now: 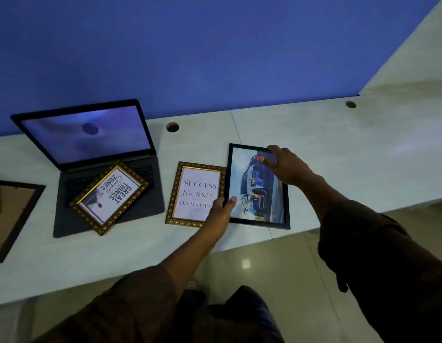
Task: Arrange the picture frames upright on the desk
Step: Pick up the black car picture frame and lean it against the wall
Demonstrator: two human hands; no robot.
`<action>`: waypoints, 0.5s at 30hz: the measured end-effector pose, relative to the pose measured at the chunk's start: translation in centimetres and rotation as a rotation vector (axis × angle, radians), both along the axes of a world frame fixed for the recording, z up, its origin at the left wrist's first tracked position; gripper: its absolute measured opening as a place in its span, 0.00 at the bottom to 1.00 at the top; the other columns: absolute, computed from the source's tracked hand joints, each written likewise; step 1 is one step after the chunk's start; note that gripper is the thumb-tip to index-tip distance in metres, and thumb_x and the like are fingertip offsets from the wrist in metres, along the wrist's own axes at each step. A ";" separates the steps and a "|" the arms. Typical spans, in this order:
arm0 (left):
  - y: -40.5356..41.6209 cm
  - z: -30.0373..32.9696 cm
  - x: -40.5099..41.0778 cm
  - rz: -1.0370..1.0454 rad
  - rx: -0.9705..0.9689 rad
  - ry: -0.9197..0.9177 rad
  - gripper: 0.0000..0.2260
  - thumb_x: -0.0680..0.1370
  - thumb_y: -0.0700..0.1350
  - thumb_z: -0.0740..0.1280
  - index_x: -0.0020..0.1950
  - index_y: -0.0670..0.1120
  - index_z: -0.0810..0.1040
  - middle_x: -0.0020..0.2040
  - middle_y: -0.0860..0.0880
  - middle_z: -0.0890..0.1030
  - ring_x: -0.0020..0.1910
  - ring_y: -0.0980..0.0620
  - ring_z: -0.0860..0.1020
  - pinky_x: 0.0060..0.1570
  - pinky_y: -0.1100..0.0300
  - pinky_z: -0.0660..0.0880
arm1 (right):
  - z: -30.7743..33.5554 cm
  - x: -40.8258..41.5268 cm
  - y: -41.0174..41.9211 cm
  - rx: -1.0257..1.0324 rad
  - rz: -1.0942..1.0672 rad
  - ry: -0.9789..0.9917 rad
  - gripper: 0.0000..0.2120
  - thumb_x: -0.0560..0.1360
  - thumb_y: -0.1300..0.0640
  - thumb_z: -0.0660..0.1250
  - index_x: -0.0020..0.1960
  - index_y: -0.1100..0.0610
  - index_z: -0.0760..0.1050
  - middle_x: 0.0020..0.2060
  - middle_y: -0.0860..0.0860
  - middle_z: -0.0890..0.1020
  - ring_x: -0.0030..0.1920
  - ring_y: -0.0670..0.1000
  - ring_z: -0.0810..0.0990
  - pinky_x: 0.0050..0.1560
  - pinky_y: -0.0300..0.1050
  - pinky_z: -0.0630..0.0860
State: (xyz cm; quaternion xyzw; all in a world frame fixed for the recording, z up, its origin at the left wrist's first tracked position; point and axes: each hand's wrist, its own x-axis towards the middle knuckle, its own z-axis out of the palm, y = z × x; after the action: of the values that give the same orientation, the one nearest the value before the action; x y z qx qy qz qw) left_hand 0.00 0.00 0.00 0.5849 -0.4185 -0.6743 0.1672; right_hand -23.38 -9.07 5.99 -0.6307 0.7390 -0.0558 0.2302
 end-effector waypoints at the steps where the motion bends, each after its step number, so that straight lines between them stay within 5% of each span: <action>1: -0.2 -1.0 -0.7 0.052 0.043 0.001 0.45 0.69 0.77 0.57 0.80 0.52 0.61 0.80 0.50 0.65 0.76 0.47 0.66 0.75 0.43 0.62 | -0.8 -0.5 -1.2 0.009 0.014 -0.013 0.33 0.77 0.31 0.55 0.74 0.50 0.63 0.68 0.61 0.74 0.66 0.63 0.74 0.64 0.60 0.73; 4: 0.5 -1.5 -1.7 0.154 0.233 0.016 0.35 0.79 0.67 0.58 0.81 0.52 0.58 0.80 0.49 0.62 0.77 0.45 0.64 0.75 0.45 0.59 | -2.0 -1.5 -3.5 0.098 0.050 -0.008 0.33 0.76 0.31 0.56 0.73 0.51 0.65 0.65 0.62 0.76 0.62 0.63 0.77 0.61 0.59 0.75; 9: 1.7 -4.4 -4.9 0.460 0.465 0.048 0.34 0.80 0.64 0.63 0.81 0.48 0.62 0.77 0.44 0.68 0.72 0.45 0.71 0.75 0.46 0.63 | -5.9 -3.8 -8.6 0.174 0.156 -0.021 0.38 0.71 0.27 0.56 0.71 0.52 0.67 0.62 0.62 0.77 0.61 0.64 0.78 0.62 0.60 0.75; 15: 2.0 -5.9 -10.6 0.778 0.563 0.157 0.28 0.78 0.62 0.67 0.66 0.41 0.76 0.58 0.45 0.79 0.57 0.48 0.76 0.60 0.53 0.68 | -9.1 -6.0 -14.2 0.206 0.271 0.020 0.41 0.72 0.28 0.58 0.75 0.54 0.64 0.67 0.62 0.74 0.65 0.63 0.76 0.65 0.60 0.74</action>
State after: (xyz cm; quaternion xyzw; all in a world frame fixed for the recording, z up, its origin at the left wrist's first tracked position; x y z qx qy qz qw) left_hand -10.61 2.00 -5.86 0.6678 0.0439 -0.6909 0.2735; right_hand -29.36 -23.24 -3.08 -0.6982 0.6512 0.0581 0.2917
